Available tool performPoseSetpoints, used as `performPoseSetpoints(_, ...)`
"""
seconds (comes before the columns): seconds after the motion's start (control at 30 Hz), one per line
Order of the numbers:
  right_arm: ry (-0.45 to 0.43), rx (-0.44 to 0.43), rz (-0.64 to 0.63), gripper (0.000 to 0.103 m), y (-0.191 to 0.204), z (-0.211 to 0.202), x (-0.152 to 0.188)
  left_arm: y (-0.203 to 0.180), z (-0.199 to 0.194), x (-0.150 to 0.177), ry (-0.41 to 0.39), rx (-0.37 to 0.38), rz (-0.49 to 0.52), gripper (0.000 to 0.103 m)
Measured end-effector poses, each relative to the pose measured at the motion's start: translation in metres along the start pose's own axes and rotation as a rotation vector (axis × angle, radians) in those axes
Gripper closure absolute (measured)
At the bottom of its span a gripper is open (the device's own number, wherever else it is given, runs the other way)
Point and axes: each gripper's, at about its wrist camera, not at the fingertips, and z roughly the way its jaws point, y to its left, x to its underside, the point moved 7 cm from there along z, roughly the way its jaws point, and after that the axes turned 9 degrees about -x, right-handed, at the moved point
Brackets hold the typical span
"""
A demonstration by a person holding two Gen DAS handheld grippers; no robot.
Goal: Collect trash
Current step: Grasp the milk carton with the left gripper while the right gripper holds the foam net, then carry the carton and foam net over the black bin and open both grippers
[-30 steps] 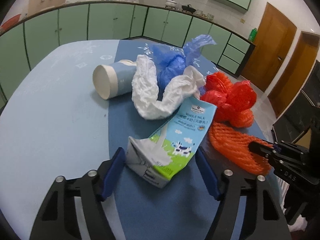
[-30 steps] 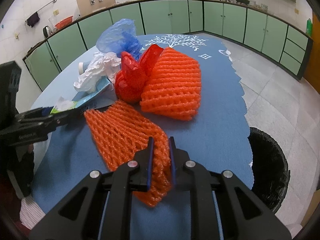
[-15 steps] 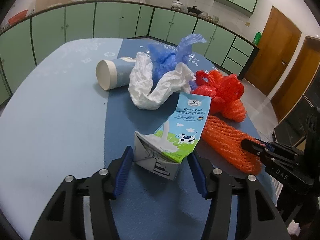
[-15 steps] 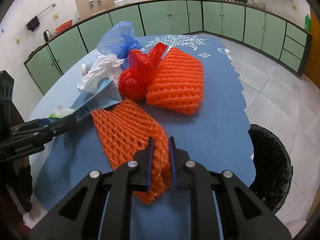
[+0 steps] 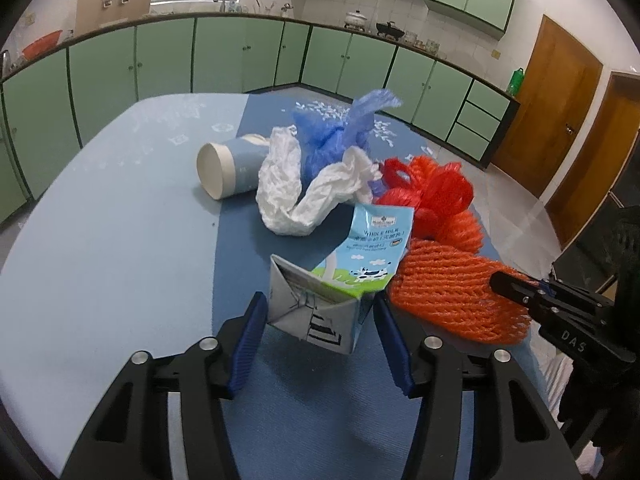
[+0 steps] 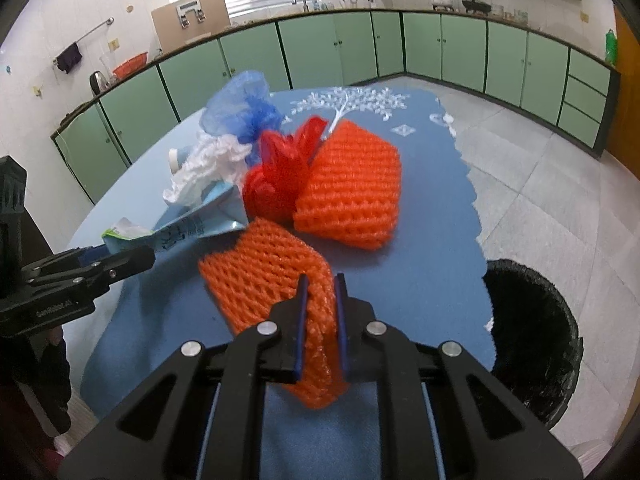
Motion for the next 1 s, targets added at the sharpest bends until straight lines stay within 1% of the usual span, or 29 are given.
performPoseSetpoints(0.23, -0.054, -0.007, -0.021, 0.092, 0.005, -0.025, -0.009, -0.008, -0.022, 0.0, -0.032, 0.0, 0.024, 0.049)
performPoseSetpoints(0.33, -0.052, 0.0, -0.013, 0.092, 0.001, -0.026, -0.004, -0.013, -0.017, 0.009, -0.004, 0.007, 0.038, 0.049)
performPoseSetpoints(0.4, -0.044, 0.005, 0.001, 0.092, -0.004, -0.026, 0.001, -0.018, -0.012, 0.015, 0.017, 0.026, 0.044, 0.048)
performPoseSetpoints(0.47, -0.036, 0.011, 0.011, 0.092, -0.007, -0.027, 0.005, -0.022, -0.005, 0.021, 0.032, 0.022, 0.061, 0.046)
performPoseSetpoints(0.53, -0.031, 0.022, 0.02, 0.092, -0.012, -0.028, 0.009, -0.025, 0.004, 0.026, 0.059, 0.036, 0.064, 0.035)
performPoseSetpoints(0.6, -0.03, 0.027, 0.031, 0.092, -0.016, -0.03, 0.012, -0.028, 0.011, 0.03, 0.076, 0.047, 0.055, 0.034)
performPoseSetpoints(0.7, -0.029, 0.035, 0.043, 0.092, -0.021, -0.033, 0.016, -0.03, 0.015, 0.033, 0.086, 0.069, 0.044, 0.038)
performPoseSetpoints(0.73, -0.028, 0.038, 0.045, 0.092, -0.023, -0.034, 0.017, -0.032, 0.014, 0.033, 0.076, 0.066, 0.045, 0.043)
performPoseSetpoints(0.77, -0.028, 0.038, 0.047, 0.092, -0.023, -0.035, 0.018, -0.034, 0.012, 0.033, 0.065, 0.066, 0.05, 0.045)
performPoseSetpoints(0.8, -0.029, 0.038, 0.048, 0.092, -0.024, -0.036, 0.019, -0.034, 0.011, 0.032, 0.054, 0.054, 0.06, 0.063)
performPoseSetpoints(0.83, -0.029, 0.038, 0.047, 0.092, -0.024, -0.036, 0.019, -0.034, 0.009, 0.03, 0.045, 0.05, 0.065, 0.071)
performPoseSetpoints(0.9, -0.032, 0.036, 0.046, 0.092, -0.023, -0.037, 0.018, -0.037, 0.008, 0.028, 0.05, 0.067, 0.068, 0.076)
performPoseSetpoints(1.0, -0.041, 0.031, 0.036, 0.092, -0.019, -0.039, 0.016, -0.039, 0.011, 0.029, 0.059, 0.068, 0.066, 0.076)
